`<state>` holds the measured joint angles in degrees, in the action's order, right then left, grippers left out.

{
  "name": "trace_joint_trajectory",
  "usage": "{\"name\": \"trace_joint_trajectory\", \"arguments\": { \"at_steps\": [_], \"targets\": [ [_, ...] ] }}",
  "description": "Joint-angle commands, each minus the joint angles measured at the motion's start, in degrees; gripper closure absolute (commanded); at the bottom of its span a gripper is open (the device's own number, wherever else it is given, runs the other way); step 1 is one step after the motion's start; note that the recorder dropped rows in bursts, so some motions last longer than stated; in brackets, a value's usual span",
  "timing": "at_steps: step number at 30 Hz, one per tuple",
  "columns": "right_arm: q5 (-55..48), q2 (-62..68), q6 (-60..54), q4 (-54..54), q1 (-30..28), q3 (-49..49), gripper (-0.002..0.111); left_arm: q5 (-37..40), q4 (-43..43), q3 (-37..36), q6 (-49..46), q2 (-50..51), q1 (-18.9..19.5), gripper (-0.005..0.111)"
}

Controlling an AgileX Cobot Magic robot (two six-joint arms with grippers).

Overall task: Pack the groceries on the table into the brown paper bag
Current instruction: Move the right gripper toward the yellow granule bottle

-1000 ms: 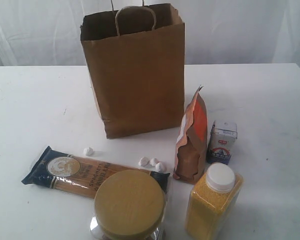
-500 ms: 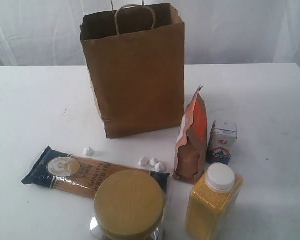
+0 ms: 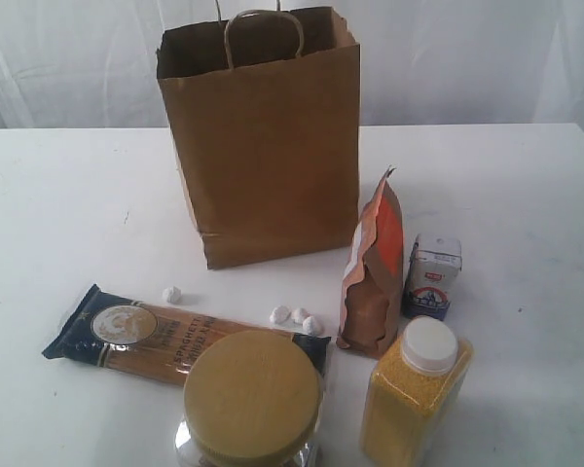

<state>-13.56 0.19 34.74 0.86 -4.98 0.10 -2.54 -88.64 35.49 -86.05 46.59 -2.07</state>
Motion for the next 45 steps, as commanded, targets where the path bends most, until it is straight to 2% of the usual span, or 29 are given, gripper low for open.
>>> {"name": "trace_joint_trajectory", "arguments": {
  "at_steps": [1, 4, 6, 8, 10, 12, 14, 20, 25, 30, 34, 37, 41, 45],
  "targets": [
    [0.48, -0.19, 0.18, -0.28, -0.24, -0.10, 0.108, -9.49, -7.46, -5.81, 13.56, -9.49, 0.20, 0.107],
    [1.28, -0.19, 0.18, -0.28, -0.24, -0.10, 0.108, -24.38, -9.63, -7.41, 26.59, -12.00, 0.20, 0.107],
    [1.28, -0.19, 0.18, -0.28, -0.24, -0.10, 0.108, -29.83, -5.98, -8.00, 32.62, -12.25, 0.20, 0.107],
    [2.13, -0.19, 0.18, -0.28, -0.24, -0.10, 0.108, -31.25, 8.04, -8.31, 33.18, -12.25, 0.20, 0.107],
    [3.54, -0.19, 0.18, -0.28, -0.24, -0.10, 0.108, -29.57, 29.37, -8.41, 30.07, -12.25, 0.20, 0.107],
    [5.88, -0.19, 0.18, -0.28, -0.24, -0.10, 0.108, -29.56, 48.24, -8.41, 31.09, -12.25, 0.20, 0.107],
    [9.27, -0.19, 0.18, -0.28, -0.24, -0.10, 0.108, -28.34, 58.88, -7.55, 34.70, -12.25, 0.20, 0.107],
    [25.70, -0.19, 0.18, -0.86, -0.24, 1.10, 0.108, -17.63, 58.82, -6.72, 54.99, -14.50, 0.20, 0.107],
    [26.86, 3.15, -2.38, -4.52, -0.24, 10.50, 0.108, -7.47, 60.77, -6.72, 55.66, -20.05, 0.20, 0.107],
    [26.22, 14.59, -2.52, -20.37, -0.24, 22.31, 0.108, 3.91, 59.05, -6.72, 58.80, -29.95, 0.20, 0.107],
    [16.85, 27.61, -2.52, -39.29, -0.24, 28.40, 0.108, 16.73, 59.18, -6.72, 60.31, -35.98, 0.20, 0.107],
    [3.02, 37.64, -6.19, -43.01, -0.24, 28.95, 0.108, 22.51, 61.49, -6.86, 60.31, -37.27, 0.20, 0.107],
    [-17.14, 52.65, -16.90, -38.55, -0.24, 30.14, 0.108, 28.99, 66.07, -6.98, 60.31, -37.27, 0.20, 0.107],
    [-31.82, 63.33, -29.07, -20.51, -0.16, 36.65, 0.108, 30.16, 65.97, -10.98, 60.63, -37.27, 0.20, 0.107]
  ]
}}
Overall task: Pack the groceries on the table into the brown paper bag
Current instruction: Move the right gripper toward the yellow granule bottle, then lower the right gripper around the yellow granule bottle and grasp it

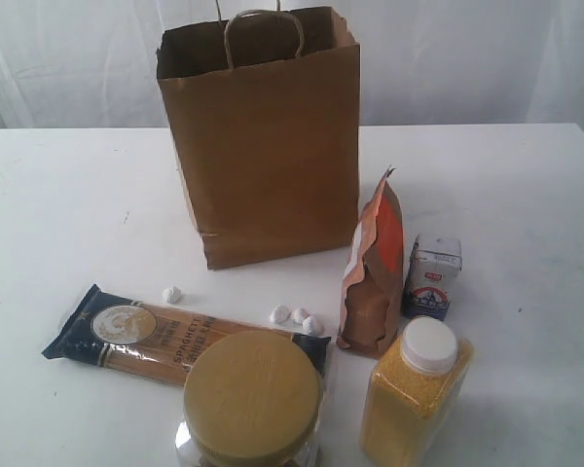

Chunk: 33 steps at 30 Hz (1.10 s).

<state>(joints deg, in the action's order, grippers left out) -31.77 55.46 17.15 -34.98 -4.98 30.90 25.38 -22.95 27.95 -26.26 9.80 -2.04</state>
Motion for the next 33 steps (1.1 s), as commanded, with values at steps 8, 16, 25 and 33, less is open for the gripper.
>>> {"name": "trace_joint_trajectory", "arguments": {
  "at_steps": [8, 16, 25, 33],
  "targets": [
    [-38.19, 13.33, -62.86, 70.28, 1.41, 24.25, 0.108, -8.45, 3.93, -19.34, 5.14, -0.48, 0.17, 0.107],
    [-38.19, 13.33, -92.01, 65.15, 24.37, 27.16, 0.102, -17.17, 2.89, -27.27, 23.28, -0.48, 0.17, 0.107],
    [-38.19, 13.33, -91.96, 53.14, 31.96, 27.05, 0.059, -22.96, 3.14, -24.47, 21.59, -0.48, 0.17, 0.107],
    [-37.01, 16.39, -89.75, 52.77, 33.56, 27.05, 0.027, -20.23, 4.40, -22.37, 13.55, -0.48, -0.08, 0.107]
  ]
}}
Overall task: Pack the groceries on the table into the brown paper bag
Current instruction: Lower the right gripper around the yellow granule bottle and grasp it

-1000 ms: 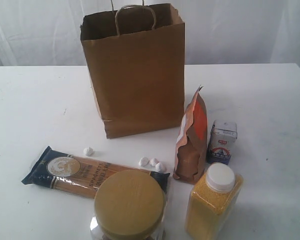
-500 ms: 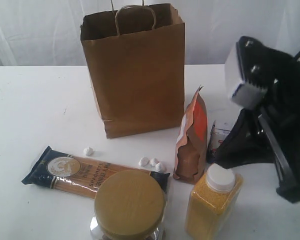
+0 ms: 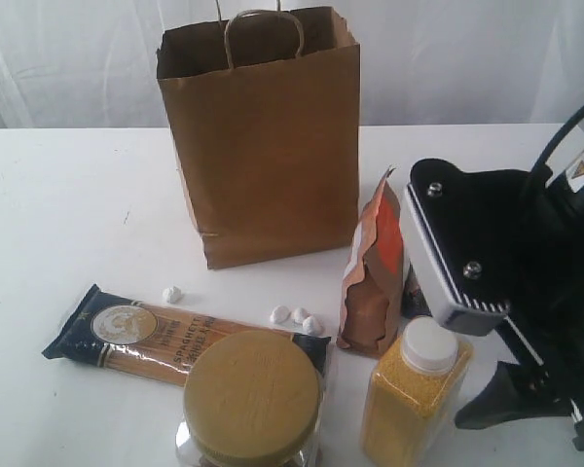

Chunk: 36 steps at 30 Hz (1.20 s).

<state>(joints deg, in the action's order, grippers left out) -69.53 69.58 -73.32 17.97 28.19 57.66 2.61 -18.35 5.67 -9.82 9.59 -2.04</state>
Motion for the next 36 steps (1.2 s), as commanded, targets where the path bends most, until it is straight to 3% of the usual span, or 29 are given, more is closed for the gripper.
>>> {"name": "trace_joint_trajectory", "arguments": {
  "at_steps": [1, 9, 19, 30, 36],
  "targets": [
    [1.29, 3.38, 0.71, -0.18, 0.39, 0.28, 0.027, 3.01, -0.04, -0.60, -3.94, -0.27, -0.08, 0.107],
    [6.82, 9.87, 0.09, -0.18, 0.39, 0.28, 0.027, 0.90, -0.96, -3.18, -5.00, -0.27, -0.08, 0.107],
    [4.46, 10.64, 0.00, -1.94, 0.39, -1.31, 0.027, 0.48, -0.96, -3.18, -5.00, -0.27, -0.08, 0.107],
    [8.64, 11.09, -7.48, -4.89, 0.39, -5.10, 0.028, 0.48, -0.96, -3.18, -5.00, -0.27, -0.08, 0.107],
    [12.80, 11.19, -7.48, -4.79, 0.39, -5.18, 0.041, 0.49, -2.83, -3.18, -5.00, -0.27, -0.08, 0.107]
  ]
}}
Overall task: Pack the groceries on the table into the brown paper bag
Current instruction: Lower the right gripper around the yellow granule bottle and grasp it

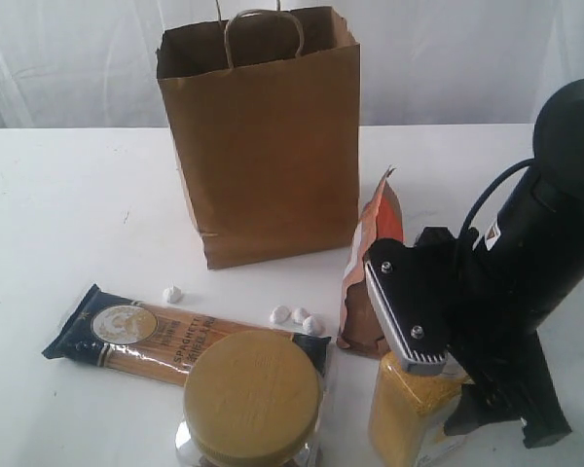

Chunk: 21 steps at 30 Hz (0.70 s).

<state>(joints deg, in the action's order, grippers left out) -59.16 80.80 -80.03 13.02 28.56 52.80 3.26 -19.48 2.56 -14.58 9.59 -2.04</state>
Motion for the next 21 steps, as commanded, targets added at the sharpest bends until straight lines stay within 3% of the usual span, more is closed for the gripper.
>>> {"name": "trace_joint_trajectory", "arguments": {
  "at_steps": [1, 9, 21],
  "targets": [
    [2.56, -0.03, -0.76, 0.16, 0.02, -0.31, 0.044, -0.16, -1.70, -0.08, -0.24, -0.27, -0.08, 0.107],
    [1.74, -0.03, -0.76, 0.28, 0.02, -0.31, 0.066, -0.16, -1.70, -0.08, -0.24, -0.27, -0.08, 0.107],
    [0.46, 0.54, -0.76, 10.16, 0.02, -0.31, 0.068, -0.16, -1.44, -0.08, -0.41, -0.27, -0.08, 0.107]
  ]
}}
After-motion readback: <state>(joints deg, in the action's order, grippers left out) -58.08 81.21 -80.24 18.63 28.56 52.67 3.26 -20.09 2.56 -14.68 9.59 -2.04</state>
